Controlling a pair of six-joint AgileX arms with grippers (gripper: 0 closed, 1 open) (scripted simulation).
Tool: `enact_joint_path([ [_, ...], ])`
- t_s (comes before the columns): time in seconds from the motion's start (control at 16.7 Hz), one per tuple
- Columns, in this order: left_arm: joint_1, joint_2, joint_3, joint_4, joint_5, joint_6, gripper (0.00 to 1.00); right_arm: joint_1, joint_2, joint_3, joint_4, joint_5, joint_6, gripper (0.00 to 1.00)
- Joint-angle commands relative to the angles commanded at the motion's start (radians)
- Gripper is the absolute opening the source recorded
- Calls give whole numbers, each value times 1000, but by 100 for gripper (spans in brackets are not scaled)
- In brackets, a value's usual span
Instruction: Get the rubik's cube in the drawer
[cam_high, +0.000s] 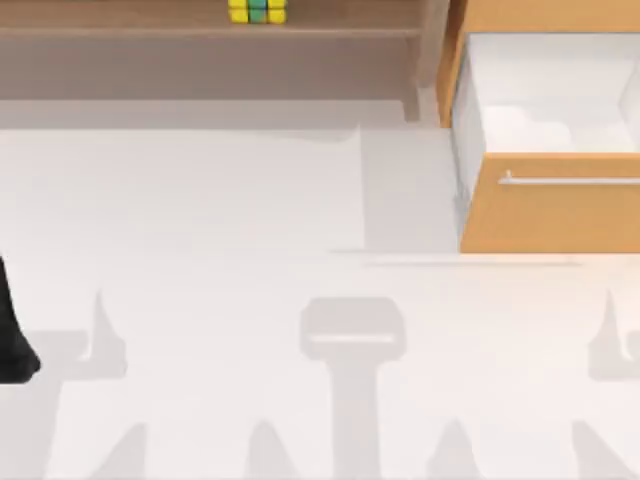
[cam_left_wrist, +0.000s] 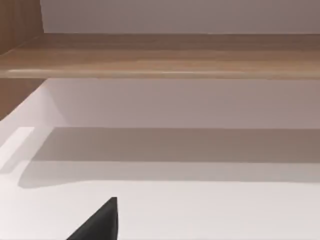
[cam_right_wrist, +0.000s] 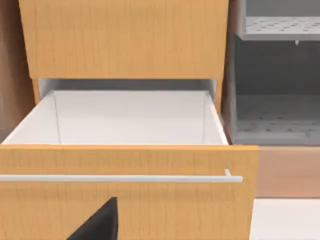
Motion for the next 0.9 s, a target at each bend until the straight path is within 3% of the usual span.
enact_joint_path([
  [0.42,0,0,0,0,0,0,100,67,150,120,66,44,0,100],
  [0.9,0,0,0,0,0,0,100,319,823,625,303,256,-9,100],
])
